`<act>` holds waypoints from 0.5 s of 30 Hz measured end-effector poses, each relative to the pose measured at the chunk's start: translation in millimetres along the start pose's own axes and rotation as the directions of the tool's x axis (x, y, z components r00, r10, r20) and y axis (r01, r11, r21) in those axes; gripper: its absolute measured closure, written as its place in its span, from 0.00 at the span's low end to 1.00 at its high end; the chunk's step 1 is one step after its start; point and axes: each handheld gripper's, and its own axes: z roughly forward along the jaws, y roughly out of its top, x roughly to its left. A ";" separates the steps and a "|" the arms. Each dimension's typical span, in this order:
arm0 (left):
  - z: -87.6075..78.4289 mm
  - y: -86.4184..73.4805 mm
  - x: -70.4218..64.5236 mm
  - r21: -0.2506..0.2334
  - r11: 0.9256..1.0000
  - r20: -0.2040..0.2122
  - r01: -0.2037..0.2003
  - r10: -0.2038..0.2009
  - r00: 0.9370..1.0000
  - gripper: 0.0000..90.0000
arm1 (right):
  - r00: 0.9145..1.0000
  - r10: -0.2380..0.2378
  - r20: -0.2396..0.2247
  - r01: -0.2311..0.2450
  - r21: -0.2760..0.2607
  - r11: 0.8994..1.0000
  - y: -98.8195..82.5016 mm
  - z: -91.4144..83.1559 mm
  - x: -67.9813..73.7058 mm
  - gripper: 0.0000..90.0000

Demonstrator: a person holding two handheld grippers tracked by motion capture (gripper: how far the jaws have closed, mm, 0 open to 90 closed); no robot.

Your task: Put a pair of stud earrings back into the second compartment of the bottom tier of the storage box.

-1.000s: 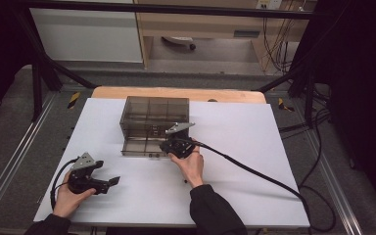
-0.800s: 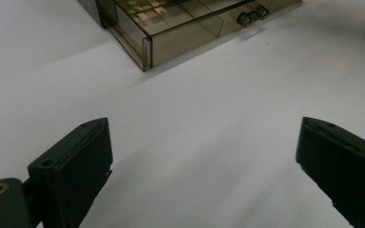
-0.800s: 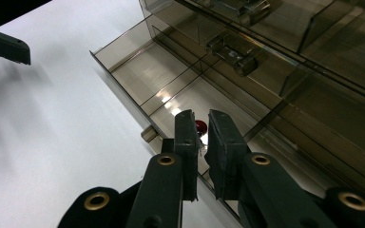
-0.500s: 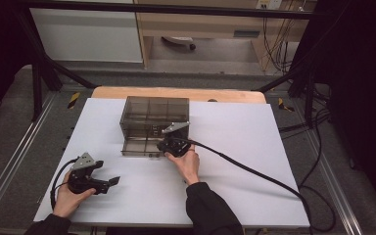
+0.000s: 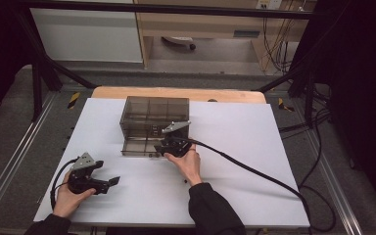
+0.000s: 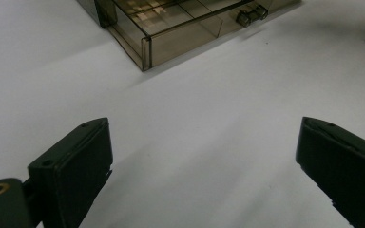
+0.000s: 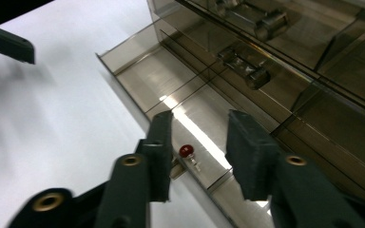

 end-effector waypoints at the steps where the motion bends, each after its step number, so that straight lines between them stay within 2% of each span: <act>1: -0.1 0.0 0.0 0.000 1.000 0.000 -0.001 0.001 1.000 0.05 | 1.000 0.000 0.000 0.000 0.000 1.000 0.0 0.0 0.0 0.65; 2: 0.0 0.0 0.0 0.000 1.000 0.000 0.000 0.000 1.000 0.05 | 1.000 -0.006 -0.003 0.006 0.005 1.000 0.8 -5.0 1.8 0.53; 4: 0.0 -0.1 0.0 0.002 1.000 -0.002 0.000 0.000 1.000 0.05 | 1.000 0.000 -0.004 0.000 0.008 1.000 1.2 -7.3 3.1 0.50; 5: -0.1 -0.2 -0.2 0.001 1.000 -0.001 0.001 -0.001 1.000 0.05 | 1.000 -0.017 -0.002 0.017 0.016 1.000 1.4 -11.8 5.3 0.43; 7: -0.5 -0.2 -0.2 0.000 1.000 -0.002 0.000 0.000 1.000 0.05 | 1.000 -0.024 0.001 0.024 0.016 1.000 1.3 -14.1 6.2 0.40; 11: -0.4 -0.5 0.4 -0.001 1.000 -0.003 0.005 -0.005 1.000 0.05 | 1.000 -0.021 0.007 0.021 -0.006 1.000 -0.1 -26.7 10.1 0.24; 15: -0.2 -0.3 0.0 0.001 1.000 -0.002 0.002 -0.002 1.000 0.05 | 1.000 -0.016 0.013 0.016 -0.007 1.000 -1.6 -34.7 11.3 0.19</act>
